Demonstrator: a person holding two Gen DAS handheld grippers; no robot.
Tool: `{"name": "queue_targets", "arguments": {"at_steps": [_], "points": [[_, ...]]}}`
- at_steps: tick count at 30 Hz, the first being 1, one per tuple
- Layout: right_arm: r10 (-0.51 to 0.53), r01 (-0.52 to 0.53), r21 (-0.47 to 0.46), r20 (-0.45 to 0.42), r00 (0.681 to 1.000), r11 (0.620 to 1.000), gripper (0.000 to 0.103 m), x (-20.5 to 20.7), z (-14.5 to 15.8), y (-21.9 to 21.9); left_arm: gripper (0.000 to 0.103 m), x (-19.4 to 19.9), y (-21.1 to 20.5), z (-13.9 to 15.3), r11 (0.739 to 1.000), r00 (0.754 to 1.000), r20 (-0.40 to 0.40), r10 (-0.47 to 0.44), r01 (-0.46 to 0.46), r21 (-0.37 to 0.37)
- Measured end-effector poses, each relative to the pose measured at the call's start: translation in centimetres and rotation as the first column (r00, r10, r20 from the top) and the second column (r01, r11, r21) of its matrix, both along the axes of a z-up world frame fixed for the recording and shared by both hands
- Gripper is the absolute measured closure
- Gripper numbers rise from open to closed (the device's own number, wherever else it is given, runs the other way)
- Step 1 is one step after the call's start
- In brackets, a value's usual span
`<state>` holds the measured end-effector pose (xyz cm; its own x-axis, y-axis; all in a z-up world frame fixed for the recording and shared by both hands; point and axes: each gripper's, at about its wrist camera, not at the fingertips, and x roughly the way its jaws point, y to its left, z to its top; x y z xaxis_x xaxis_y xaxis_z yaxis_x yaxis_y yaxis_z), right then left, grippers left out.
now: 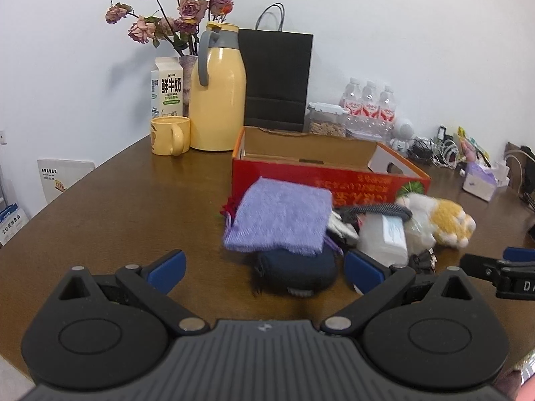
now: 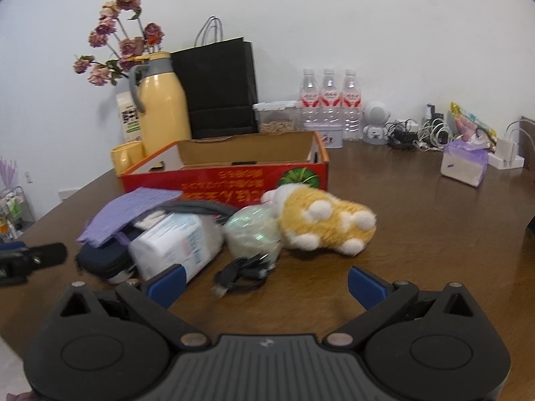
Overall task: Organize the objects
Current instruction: 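Grasp the blue-purple cloth with the left gripper while the right gripper grasps the yellow plush toy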
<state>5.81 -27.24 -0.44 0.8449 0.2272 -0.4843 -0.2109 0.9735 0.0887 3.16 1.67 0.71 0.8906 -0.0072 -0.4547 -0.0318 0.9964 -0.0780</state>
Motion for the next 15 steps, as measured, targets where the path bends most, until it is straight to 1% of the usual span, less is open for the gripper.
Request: {"name": "queue_targets", "arguments": {"at_steps": [4, 10, 15], "points": [[-0.023, 0.023, 0.01, 0.004, 1.0, 1.0, 0.0, 2.0, 0.2, -1.2, 0.0, 2.4, 0.4, 0.5, 1.0, 1.0, -0.024, 0.004, -0.004, -0.005], [-0.058, 0.059, 0.037, -0.016, 0.998, 0.998, 0.0, 5.7, 0.0, -2.9, 0.0, 6.0, 0.2, 0.8, 0.999, 0.998, -0.054, -0.028, 0.029, 0.025], [-0.057, 0.061, 0.096, -0.042, 0.998, 0.993, 0.0, 8.5, -0.2, -4.3, 0.0, 9.0, 0.2, 0.3, 0.997, 0.991, -0.11, -0.079, 0.079, -0.009]]}}
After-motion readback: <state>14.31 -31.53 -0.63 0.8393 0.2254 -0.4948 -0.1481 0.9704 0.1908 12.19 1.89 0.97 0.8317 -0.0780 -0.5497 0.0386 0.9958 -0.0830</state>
